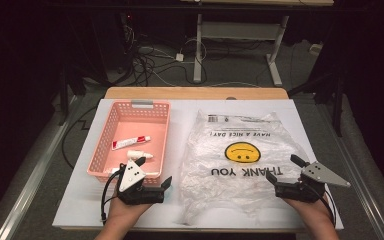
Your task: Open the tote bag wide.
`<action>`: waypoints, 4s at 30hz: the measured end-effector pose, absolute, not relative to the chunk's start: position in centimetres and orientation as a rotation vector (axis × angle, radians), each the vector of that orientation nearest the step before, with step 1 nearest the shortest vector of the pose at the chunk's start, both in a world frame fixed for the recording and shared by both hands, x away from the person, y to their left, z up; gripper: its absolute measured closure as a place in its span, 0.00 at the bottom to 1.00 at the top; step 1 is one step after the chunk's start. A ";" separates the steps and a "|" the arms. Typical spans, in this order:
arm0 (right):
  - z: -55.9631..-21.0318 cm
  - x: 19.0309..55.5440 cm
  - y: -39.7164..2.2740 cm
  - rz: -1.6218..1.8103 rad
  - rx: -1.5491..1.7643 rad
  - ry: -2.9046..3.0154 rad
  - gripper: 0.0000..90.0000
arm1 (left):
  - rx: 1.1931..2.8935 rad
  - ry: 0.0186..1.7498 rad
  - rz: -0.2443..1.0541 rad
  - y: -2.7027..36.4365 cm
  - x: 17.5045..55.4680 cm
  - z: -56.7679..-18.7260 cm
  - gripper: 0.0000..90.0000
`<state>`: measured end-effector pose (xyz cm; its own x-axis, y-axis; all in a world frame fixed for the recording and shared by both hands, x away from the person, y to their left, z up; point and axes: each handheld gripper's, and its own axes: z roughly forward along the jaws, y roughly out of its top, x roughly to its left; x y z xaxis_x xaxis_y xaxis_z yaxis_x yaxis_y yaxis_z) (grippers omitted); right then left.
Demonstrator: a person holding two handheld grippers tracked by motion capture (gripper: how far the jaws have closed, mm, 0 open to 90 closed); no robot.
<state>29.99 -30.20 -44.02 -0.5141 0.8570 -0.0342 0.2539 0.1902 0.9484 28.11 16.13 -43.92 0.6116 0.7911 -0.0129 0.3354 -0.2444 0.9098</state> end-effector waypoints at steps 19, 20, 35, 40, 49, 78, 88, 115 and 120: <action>-43.6 29.5 -30.8 1.315 1.030 1.877 0.00 | 1.845 0.888 0.546 16.0 28.2 -44.0 0.00; -43.6 29.6 -30.9 1.309 1.038 1.875 0.00 | 1.845 0.886 0.545 16.0 28.2 -44.0 0.00; -43.4 29.8 -32.9 1.212 1.104 1.865 0.03 | 1.859 0.899 0.529 16.6 28.3 -43.2 0.00; -43.6 29.6 -34.9 1.156 1.186 1.849 0.10 | 1.854 0.916 0.470 17.3 28.5 -43.2 0.00; -44.2 29.3 -38.2 1.098 1.341 1.813 0.21 | 1.872 0.905 0.473 17.3 28.9 -42.9 0.00; -46.6 28.3 -35.7 1.047 1.347 2.160 0.92 | 1.870 0.833 0.461 16.1 29.3 -42.3 0.00; -46.2 27.1 -32.4 1.108 1.245 2.250 0.70 | 1.847 0.826 0.463 16.0 29.5 -42.1 0.00; -42.9 43.7 -33.6 1.034 1.340 2.060 0.48 | 1.928 0.900 0.448 17.1 29.3 -41.7 0.00; -42.9 46.9 -33.3 1.025 1.396 2.073 0.38 | 1.927 0.891 0.440 17.6 28.9 -41.7 0.00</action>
